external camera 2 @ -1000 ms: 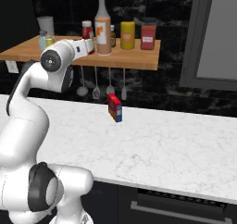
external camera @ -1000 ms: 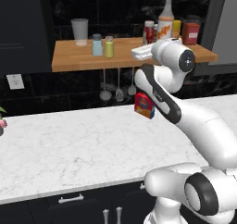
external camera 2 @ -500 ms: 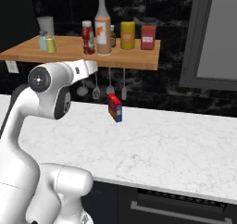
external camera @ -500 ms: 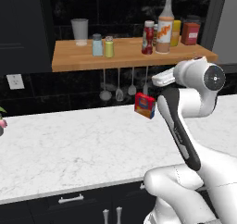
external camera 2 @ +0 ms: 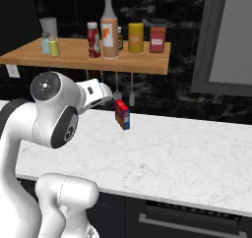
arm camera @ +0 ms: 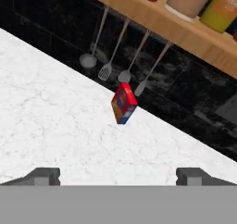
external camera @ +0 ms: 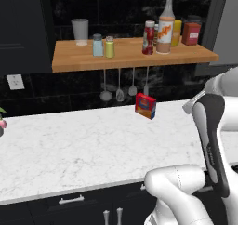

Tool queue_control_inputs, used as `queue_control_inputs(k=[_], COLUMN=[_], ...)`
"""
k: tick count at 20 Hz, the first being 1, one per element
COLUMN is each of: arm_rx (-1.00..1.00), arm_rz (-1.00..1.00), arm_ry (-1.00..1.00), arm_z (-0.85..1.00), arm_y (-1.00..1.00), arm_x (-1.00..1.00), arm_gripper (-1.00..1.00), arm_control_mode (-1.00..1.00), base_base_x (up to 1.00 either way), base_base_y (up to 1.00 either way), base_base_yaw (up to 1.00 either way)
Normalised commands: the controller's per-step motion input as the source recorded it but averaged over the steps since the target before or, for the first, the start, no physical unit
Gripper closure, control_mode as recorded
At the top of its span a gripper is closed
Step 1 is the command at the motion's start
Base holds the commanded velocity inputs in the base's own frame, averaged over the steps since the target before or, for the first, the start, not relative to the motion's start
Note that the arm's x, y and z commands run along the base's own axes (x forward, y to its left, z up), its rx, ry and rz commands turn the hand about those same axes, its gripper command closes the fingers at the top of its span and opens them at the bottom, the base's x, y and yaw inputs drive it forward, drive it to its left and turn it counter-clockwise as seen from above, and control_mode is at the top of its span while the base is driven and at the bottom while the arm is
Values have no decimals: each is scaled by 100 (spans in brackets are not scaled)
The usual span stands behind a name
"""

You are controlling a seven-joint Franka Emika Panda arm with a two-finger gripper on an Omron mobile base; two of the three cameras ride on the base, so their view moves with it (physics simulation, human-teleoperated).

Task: Put the shaker and condiment bottle from the counter next to their counterparts in the cabinet.

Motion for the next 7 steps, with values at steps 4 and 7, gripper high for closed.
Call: queue_control_inputs(k=[4,7], arm_rx=[-17,-26], arm_rz=[9,4], arm_ry=[51,64], arm_z=[-59,-91], arm_y=[-44,-34], arm_x=[-100,-100], arm_gripper=[-100,-100], arm_control_mode=[-100,-100], base_base_x=[0,0], base_base_y=[0,0], base_base_yaw=[0,0])
